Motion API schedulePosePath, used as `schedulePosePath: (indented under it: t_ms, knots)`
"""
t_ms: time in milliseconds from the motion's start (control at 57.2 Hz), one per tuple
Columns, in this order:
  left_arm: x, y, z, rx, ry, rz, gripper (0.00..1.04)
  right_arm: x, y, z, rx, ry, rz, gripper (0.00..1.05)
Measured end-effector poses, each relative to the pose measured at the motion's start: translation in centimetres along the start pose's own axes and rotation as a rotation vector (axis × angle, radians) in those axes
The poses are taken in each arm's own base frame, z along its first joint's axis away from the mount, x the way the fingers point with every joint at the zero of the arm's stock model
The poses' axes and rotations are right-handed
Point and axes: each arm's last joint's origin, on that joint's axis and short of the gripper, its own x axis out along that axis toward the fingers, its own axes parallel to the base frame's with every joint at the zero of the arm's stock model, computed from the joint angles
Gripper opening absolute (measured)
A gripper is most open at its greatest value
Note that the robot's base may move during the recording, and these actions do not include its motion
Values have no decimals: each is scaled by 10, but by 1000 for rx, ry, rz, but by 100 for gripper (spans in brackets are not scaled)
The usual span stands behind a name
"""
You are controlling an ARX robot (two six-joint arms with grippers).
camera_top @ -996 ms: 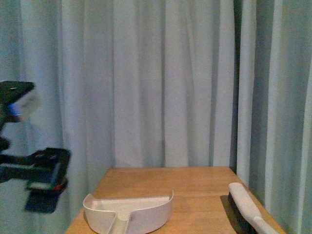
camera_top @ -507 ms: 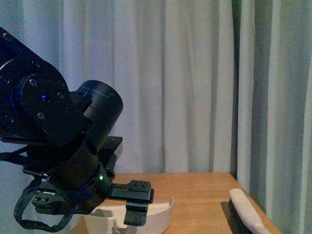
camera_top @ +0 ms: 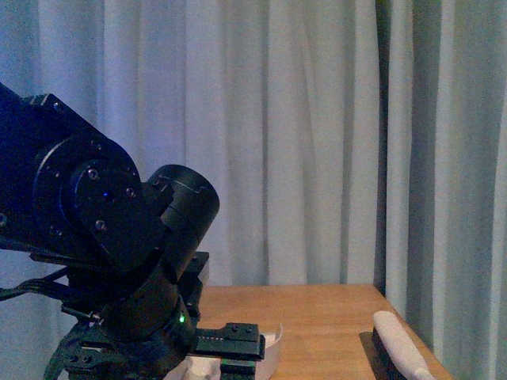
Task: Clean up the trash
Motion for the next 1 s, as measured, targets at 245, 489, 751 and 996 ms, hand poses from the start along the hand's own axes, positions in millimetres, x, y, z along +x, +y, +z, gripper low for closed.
schedulePosePath:
  t_ms: [245,489,751,996]
  knots:
    - [22,2,-7,4,31,37,97,0,0,0,0,0,0,97]
    - [25,1,-7,13,18,41,97,0,0,0,0,0,0,97]
    - [25,1,-7,31,13,46,54,0,0,0,0,0,0,97]
    - [25,3,-6,34,8,44,28,0,0,0,0,0,0,97]
